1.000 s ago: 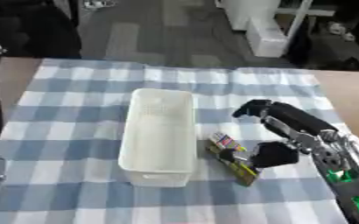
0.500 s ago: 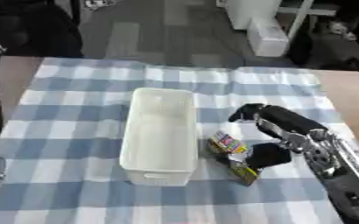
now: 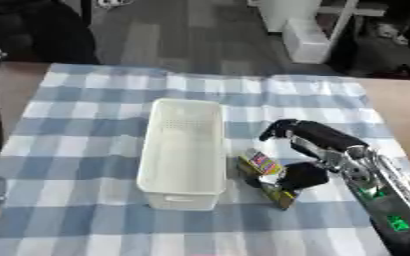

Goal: Pick up objects on the table and place them in the box.

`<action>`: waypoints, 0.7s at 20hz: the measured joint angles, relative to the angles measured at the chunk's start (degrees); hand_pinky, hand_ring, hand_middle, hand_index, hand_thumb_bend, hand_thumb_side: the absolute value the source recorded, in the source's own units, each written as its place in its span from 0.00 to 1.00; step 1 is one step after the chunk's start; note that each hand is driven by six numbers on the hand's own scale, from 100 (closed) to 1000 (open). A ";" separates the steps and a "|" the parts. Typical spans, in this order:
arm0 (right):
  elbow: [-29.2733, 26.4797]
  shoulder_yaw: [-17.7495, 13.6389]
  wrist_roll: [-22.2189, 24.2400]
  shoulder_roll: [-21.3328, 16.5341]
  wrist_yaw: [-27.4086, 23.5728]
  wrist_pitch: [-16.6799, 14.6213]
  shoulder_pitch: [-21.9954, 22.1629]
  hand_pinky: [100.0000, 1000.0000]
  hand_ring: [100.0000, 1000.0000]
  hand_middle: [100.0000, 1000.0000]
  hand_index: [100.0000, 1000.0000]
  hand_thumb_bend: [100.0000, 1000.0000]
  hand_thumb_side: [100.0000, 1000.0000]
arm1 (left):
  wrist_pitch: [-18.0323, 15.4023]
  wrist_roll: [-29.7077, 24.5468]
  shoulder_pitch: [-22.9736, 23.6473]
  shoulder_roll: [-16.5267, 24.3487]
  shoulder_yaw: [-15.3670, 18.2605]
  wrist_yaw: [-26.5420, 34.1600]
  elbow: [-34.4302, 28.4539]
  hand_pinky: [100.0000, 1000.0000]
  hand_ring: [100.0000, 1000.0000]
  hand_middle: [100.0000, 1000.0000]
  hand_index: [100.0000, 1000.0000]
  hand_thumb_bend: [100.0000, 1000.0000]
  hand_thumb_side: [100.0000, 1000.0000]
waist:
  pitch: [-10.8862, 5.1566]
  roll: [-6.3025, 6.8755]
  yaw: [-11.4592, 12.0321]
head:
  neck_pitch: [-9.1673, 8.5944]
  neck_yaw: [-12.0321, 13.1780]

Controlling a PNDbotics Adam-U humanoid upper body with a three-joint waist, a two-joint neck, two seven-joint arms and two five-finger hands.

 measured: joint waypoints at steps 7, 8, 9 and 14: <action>0.92 -0.06 0.00 0.78 0.56 0.29 -0.48 0.75 0.86 0.86 0.86 0.60 0.74 | 0.01 -0.01 0.00 0.00 0.00 0.00 0.00 0.64 0.68 0.77 0.84 0.57 0.94 | -0.01 -0.05 0.00 | 0.03 -0.01; 1.13 -0.10 -0.05 1.09 0.59 0.52 -0.49 0.75 0.86 0.86 0.86 0.59 0.76 | 0.01 -0.01 0.00 0.00 0.00 0.00 0.00 0.64 0.68 0.77 0.84 0.57 0.94 | -0.01 -0.09 -0.02 | 0.14 -0.01; 1.34 -0.21 -0.18 1.41 0.64 0.73 -0.50 0.75 0.86 0.86 0.86 0.59 0.77 | 0.01 -0.01 0.00 0.00 0.00 0.00 0.00 0.64 0.68 0.77 0.84 0.57 0.94 | -0.03 -0.16 -0.02 | 0.25 -0.01; 2.39 -1.24 -0.97 2.34 0.83 1.96 -0.49 0.75 0.86 0.86 0.86 0.60 0.76 | 0.01 -0.01 0.00 0.02 0.00 0.00 0.00 0.64 0.68 0.77 0.84 0.57 0.94 | -0.27 -0.41 -0.15 | 0.49 -0.02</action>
